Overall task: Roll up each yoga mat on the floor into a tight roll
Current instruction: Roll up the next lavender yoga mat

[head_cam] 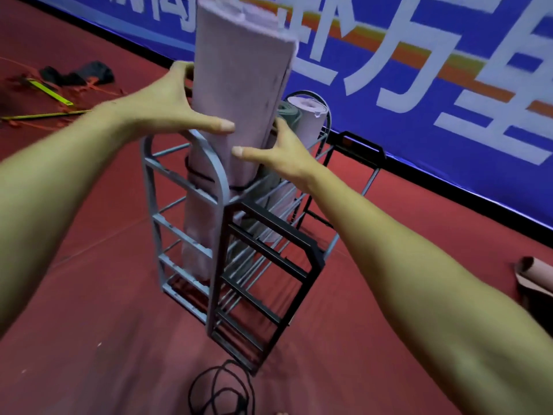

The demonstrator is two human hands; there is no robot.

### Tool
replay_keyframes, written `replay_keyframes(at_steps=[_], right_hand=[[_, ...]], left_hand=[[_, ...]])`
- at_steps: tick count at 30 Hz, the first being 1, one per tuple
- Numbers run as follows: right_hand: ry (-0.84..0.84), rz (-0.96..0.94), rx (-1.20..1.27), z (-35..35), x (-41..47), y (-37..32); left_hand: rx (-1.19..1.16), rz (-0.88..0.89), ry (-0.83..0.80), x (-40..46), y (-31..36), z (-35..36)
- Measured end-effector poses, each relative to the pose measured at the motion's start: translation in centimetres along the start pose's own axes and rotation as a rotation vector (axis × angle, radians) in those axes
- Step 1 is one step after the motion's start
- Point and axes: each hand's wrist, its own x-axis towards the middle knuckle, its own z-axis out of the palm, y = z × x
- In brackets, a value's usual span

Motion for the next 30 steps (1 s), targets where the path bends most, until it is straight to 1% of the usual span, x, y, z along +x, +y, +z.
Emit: replay_keyframes(at_steps=[1, 2, 4, 5, 8, 10, 13, 15, 17, 19, 21, 25, 30], right_hand=[[-0.003, -0.002, -0.011, 0.0, 0.2, 0.6], [-0.034, -0.012, -0.063, 0.4, 0.3, 1.1], [-0.077, -0.019, -0.205, 1.3, 0.3, 1.7], [-0.076, -0.012, -0.274, 1.7, 0.3, 2.4], [-0.075, -0.011, -0.387, 2.1, 0.2, 3.5], [-0.097, -0.040, -0.407, 2.2, 0.0, 3.6], [-0.105, -0.029, -0.418, 1.9, -0.2, 3.8], [-0.095, -0.011, -0.408, 1.0, -0.8, 4.1], [-0.072, -0.016, -0.414, -0.5, -2.3, 3.7], [-0.044, -0.024, -0.416, -2.9, -4.6, 3.0], [-0.001, -0.044, -0.429, -6.4, -7.3, 2.3], [0.170, -0.093, -0.515, -15.2, -14.9, 1.3], [0.404, -0.091, -0.552, -26.7, -28.0, 0.7]], left_hand=[[0.025, 0.006, 0.024, 0.2, 0.0, 0.3], [0.093, 0.003, 0.001, 0.1, -0.2, 0.8], [0.374, -0.019, -0.090, 0.4, -0.7, 1.2], [0.471, -0.047, -0.115, 0.5, -0.9, 1.3], [0.523, -0.052, -0.131, 0.8, -1.1, 1.5], [0.574, -0.032, -0.127, 0.7, -0.5, 2.0], [0.655, -0.024, -0.095, 0.5, 0.3, 3.2], [0.700, 0.017, -0.096, 0.4, 1.4, 4.4], [0.730, 0.099, -0.075, 0.6, 3.2, 5.9], [0.706, 0.160, -0.064, 0.9, 5.7, 7.8], [0.614, 0.192, -0.099, 1.1, 8.6, 9.8], [0.441, 0.334, -0.236, 1.0, 15.5, 15.9], [0.260, 0.535, -0.345, -1.4, 25.4, 26.6]])
